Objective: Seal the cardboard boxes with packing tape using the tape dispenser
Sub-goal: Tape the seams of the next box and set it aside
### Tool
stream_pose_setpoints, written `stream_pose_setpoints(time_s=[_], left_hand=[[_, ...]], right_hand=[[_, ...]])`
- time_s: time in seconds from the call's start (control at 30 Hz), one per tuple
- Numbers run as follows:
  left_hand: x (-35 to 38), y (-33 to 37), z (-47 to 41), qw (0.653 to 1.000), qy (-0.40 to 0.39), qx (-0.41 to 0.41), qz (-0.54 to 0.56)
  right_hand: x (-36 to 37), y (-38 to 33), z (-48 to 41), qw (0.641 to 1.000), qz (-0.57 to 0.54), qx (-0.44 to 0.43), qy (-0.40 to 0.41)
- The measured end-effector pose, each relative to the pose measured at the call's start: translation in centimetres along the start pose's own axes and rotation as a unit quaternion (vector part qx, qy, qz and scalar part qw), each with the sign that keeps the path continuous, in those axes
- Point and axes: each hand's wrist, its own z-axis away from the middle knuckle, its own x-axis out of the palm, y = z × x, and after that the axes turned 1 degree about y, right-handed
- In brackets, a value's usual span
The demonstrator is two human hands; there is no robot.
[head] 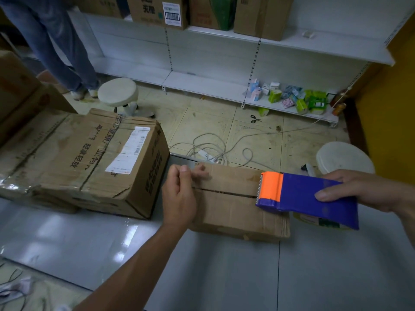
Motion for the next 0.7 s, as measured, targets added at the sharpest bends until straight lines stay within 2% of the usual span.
stream_pose_setpoints(time_s=[0.23, 0.4, 0.7], left_hand=[[-1.5, 0.6, -1.0, 0.998, -0.05, -0.015, -0.019], [-2.3, 0.4, -0.9, 0.995, -0.072, 0.022, -0.066], [-1.0, -1.8, 0.1, 0.991, 0.025, 0.101, -0.087]], right_hand=[[0.3, -0.2, -0.1, 1.0, 0.006, 0.014, -0.013], [0.3, -0.7, 0.0, 1.0, 0.013, 0.022, -0.018], [-0.3, -0.9, 0.3, 0.999, 0.036, 0.023, -0.009]])
